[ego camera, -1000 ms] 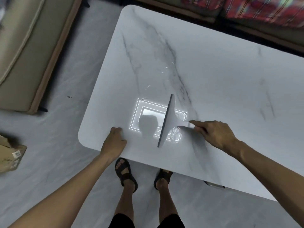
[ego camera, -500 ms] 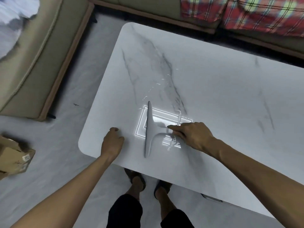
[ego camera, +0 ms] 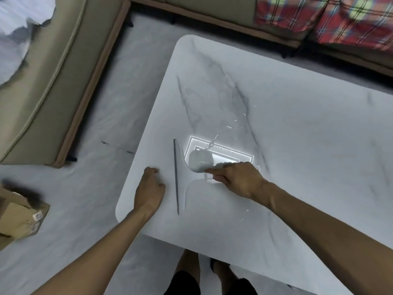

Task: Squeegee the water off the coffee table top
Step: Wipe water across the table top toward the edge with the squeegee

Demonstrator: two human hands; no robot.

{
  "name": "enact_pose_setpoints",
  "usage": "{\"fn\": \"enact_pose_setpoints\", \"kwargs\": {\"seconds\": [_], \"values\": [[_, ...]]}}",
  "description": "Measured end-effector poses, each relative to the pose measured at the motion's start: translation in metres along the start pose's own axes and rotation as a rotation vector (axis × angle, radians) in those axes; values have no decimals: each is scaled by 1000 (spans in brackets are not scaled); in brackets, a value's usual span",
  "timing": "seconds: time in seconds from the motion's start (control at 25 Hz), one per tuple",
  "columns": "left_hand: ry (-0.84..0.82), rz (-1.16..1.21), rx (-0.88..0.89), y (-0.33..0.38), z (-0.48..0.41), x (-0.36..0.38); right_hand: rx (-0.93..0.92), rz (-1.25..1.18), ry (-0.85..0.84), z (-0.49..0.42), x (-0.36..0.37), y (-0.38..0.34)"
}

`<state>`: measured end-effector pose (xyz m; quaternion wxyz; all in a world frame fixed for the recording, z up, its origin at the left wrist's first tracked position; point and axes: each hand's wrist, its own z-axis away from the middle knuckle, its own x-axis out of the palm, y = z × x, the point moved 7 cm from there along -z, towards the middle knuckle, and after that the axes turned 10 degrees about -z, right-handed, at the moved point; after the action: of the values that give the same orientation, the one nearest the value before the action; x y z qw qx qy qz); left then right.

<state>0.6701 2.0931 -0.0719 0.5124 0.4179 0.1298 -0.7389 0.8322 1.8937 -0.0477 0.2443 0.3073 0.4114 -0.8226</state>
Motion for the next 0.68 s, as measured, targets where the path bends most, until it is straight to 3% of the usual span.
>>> {"fn": "enact_pose_setpoints", "kwargs": {"seconds": [0.24,0.36,0.52,0.68], "values": [[-91,-52,183,81,-24,7,385,-11,134,100,-57,109],[-124,-91,242,107,-27,16,474,62,178,138,-71,128],[-110,-55,206,122,-34,21,424,49,267,112,-105,121],[-49,42,21,112,-49,14,156,26,123,5,-113,81]]}}
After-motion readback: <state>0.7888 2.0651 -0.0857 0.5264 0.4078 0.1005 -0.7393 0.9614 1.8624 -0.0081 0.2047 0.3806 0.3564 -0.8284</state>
